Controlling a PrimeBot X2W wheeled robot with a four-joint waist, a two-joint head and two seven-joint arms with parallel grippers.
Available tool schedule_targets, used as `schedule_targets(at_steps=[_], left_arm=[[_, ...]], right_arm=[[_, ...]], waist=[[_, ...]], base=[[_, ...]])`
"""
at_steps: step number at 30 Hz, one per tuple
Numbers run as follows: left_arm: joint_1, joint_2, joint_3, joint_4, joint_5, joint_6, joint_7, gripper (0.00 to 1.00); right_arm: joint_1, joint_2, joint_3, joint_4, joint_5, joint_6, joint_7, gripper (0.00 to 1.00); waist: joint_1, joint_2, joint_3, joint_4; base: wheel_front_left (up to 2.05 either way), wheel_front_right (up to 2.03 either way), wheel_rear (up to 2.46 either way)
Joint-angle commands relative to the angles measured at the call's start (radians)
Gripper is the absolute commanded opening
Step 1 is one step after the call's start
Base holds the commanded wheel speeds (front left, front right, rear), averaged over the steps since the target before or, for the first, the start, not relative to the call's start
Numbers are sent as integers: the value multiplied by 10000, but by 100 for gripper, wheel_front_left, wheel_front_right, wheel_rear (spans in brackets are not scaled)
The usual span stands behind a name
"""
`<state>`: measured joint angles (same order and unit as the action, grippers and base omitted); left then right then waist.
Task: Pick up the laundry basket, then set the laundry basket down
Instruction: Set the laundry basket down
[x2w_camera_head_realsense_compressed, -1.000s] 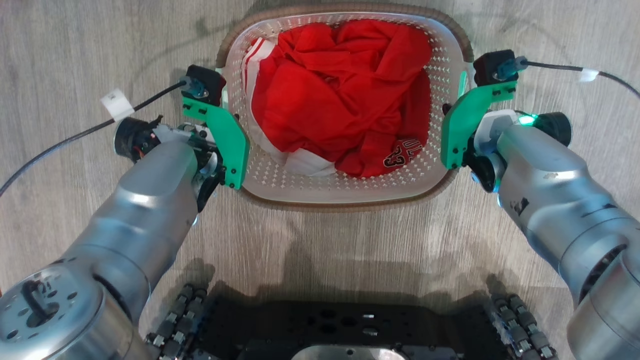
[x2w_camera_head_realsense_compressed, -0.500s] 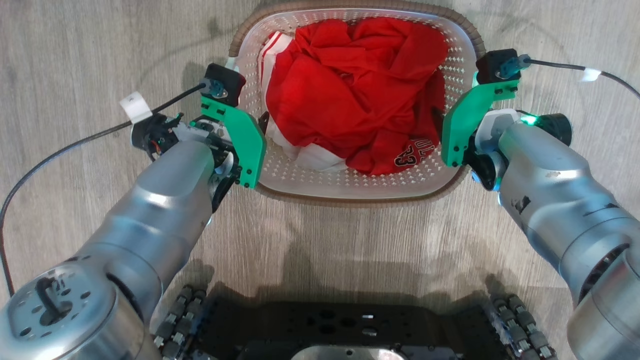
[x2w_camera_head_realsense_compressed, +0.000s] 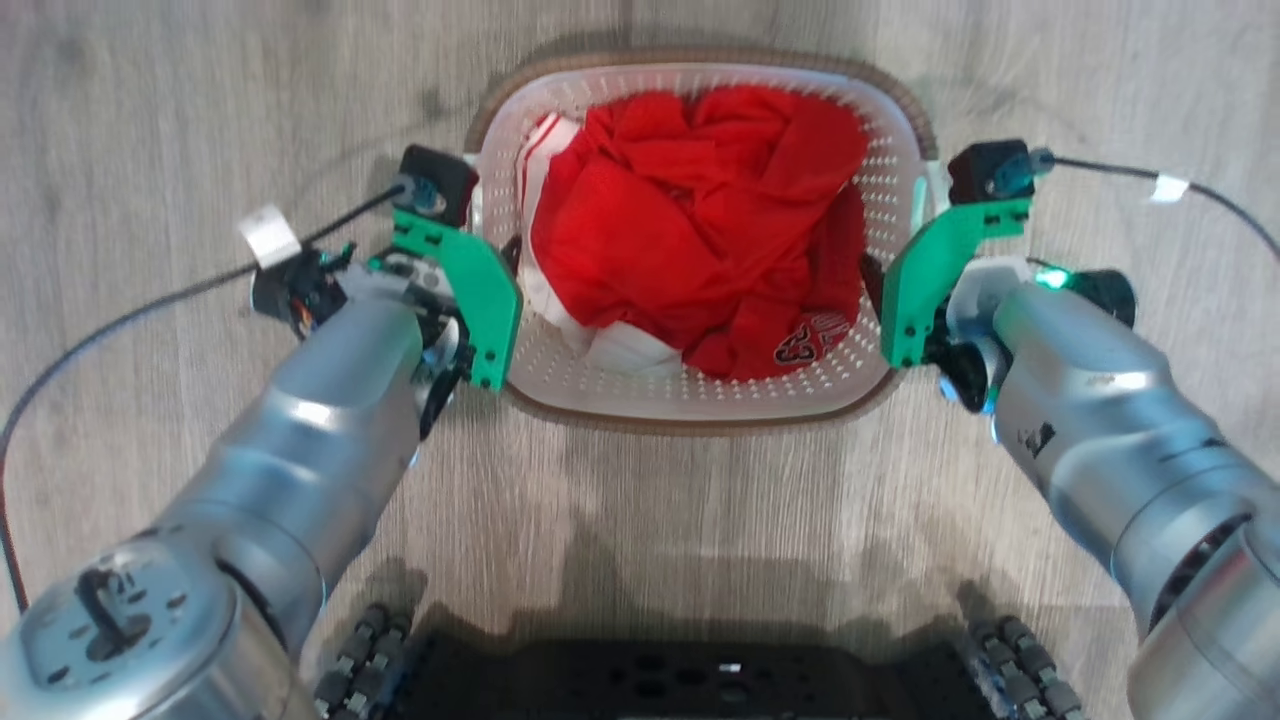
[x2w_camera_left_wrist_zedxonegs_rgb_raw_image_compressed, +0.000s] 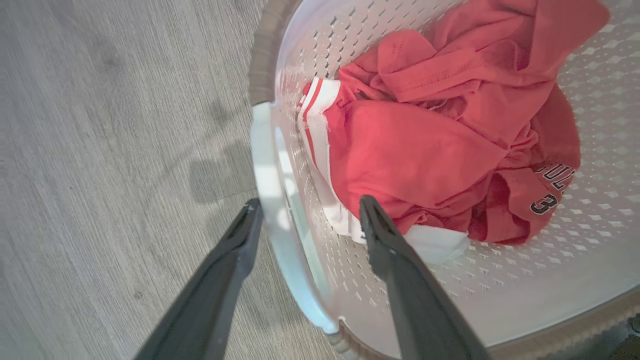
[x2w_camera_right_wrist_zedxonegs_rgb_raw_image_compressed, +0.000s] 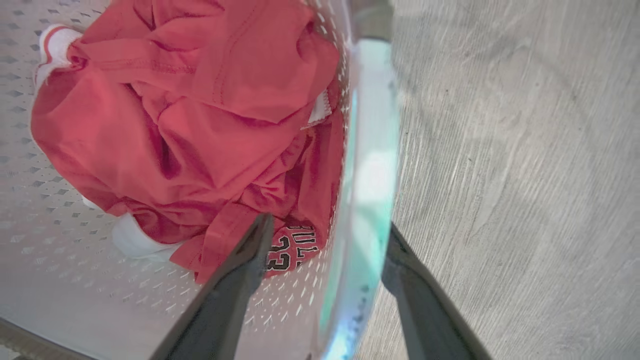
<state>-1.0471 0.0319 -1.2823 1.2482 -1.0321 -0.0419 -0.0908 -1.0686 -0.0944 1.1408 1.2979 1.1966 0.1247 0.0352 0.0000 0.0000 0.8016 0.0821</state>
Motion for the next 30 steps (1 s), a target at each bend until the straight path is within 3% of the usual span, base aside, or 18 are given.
schedule_targets(at_steps=[1,13,26,30], left_arm=[[306,183,54,41,-71,94,-152,100],[1747,183,84,121,-366,344,-588,100],[3031,183,423,30,-629,375,-1668,100],[2856,410,1333,-843,-281,866,-1703,100]], right_arm=[[621,221,-16,-72,-57,60,13,100],[1669,402,-248,-71,-89,60,-146,100],[3079,392,-543,-671,338,60,-2148,100],[3238,226,-708,-939,363,60,-2756,100]], waist=[[0,0,-385,-60],[0,0,-3265,-290],[0,0,-6617,-267],[0,0,-7249,-236]], base=[[0,0,0],[0,0,0],[0,0,0],[0,0,0]])
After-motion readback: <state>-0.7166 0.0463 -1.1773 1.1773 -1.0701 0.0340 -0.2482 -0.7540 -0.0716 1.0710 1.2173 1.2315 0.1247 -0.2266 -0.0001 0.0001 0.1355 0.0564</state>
